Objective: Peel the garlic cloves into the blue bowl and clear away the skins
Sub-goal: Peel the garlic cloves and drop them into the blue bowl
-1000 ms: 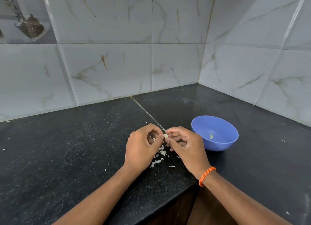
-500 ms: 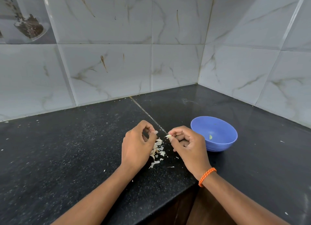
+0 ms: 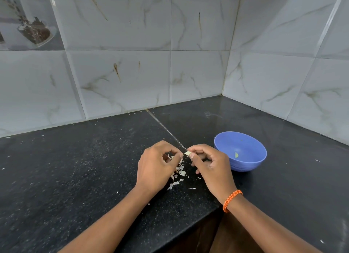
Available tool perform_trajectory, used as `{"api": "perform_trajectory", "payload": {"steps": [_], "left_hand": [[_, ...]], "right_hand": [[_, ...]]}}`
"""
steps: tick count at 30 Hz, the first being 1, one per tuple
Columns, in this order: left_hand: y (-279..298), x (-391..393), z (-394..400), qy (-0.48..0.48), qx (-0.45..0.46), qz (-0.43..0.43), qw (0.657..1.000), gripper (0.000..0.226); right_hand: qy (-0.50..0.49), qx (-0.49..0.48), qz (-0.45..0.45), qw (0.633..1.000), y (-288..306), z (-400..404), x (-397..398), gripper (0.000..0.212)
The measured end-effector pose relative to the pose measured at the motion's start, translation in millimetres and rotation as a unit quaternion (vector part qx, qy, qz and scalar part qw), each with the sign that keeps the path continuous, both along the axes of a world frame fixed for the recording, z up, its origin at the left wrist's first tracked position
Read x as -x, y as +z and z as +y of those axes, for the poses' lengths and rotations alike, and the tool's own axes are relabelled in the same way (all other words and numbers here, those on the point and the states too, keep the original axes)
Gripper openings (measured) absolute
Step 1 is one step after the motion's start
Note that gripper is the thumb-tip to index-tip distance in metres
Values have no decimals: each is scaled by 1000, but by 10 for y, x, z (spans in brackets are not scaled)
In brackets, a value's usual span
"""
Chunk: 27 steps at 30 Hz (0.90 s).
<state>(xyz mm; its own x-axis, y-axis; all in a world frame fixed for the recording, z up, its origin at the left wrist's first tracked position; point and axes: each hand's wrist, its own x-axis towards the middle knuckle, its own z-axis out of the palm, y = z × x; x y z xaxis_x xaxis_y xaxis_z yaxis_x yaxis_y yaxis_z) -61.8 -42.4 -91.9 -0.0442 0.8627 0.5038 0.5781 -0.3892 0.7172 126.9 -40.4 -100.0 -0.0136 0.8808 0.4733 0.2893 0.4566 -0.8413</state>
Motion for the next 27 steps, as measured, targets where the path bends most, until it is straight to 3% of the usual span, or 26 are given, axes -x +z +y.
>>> {"api": "perform_trajectory", "payload": {"steps": [5,9,13,16,27], "left_hand": [[-11,-5,6,-33,14,-3,999,17],[5,-28,-5,-65,22,-47,997,5],[2,-30,6,-53,44,-76,995,14],[3,-44,0,-50,44,-79,995,9],[57,-104,-60,-2,29,-27,999,11]], "right_hand": [[-9,-22,-11,1000,-6,2,-4,18],[-18,-28,-30,999,-9,4,5,17],[-19,-39,-46,998,-4,-8,21,15],[-7,-37,-43,998,4,-17,19,14],[-25,-69,-67,995,25,-41,26,11]]}}
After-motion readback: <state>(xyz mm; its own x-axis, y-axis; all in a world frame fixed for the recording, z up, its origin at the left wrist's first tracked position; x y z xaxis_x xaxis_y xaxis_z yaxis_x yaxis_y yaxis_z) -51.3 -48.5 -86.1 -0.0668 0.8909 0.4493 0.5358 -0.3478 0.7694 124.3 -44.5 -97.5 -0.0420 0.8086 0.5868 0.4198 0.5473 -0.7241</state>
